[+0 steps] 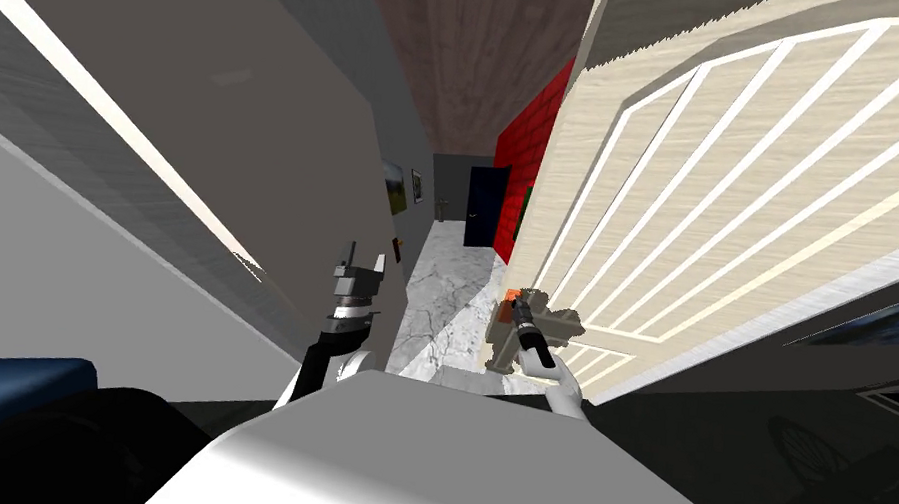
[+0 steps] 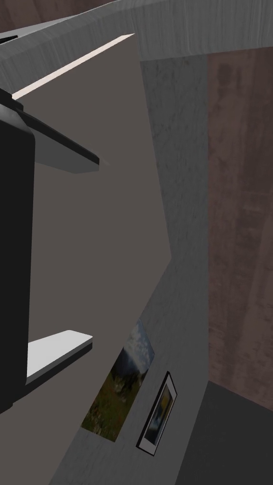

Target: Push the door open

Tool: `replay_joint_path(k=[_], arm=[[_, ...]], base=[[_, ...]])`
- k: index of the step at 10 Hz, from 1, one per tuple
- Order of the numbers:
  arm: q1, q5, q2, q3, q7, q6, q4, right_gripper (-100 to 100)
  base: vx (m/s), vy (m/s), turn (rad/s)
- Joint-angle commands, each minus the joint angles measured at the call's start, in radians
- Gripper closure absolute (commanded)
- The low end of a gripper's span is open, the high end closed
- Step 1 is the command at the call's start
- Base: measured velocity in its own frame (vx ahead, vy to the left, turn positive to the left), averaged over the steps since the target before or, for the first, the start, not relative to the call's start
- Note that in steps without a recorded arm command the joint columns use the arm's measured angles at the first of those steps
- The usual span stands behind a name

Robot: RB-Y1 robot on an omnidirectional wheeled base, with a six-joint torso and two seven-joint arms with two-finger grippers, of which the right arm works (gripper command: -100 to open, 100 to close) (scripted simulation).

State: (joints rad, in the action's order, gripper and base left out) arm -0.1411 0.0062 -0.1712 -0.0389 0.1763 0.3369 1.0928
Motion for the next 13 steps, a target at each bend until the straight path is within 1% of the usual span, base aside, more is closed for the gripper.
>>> replay_joint_path(k=[1, 4, 5, 6, 11, 13], arm=[[-0.009, -0.005, -0.014, -0.028, -0.005, 0.01, -0.015, 100], [-0.016, -0.011, -0.013, -0.066, -0.017, 0.01, -0.03, 100], [-0.018, -0.013, -0.013, -0.082, -0.021, 0.01, -0.035, 100], [-0.019, -0.014, -0.013, -0.089, -0.024, 0.01, -0.038, 100], [-0.031, -0.024, -0.013, -0.157, -0.045, 0.011, -0.063, 100], [-0.034, -0.027, -0.012, -0.179, -0.052, 0.011, -0.072, 100]], base=[[0.166, 0.07, -0.058], [0.139, 0.095, -0.066], [0.176, 0.123, -0.078], [0.161, 0.09, -0.065], [0.172, 0.113, -0.074], [0.18, 0.084, -0.06]])
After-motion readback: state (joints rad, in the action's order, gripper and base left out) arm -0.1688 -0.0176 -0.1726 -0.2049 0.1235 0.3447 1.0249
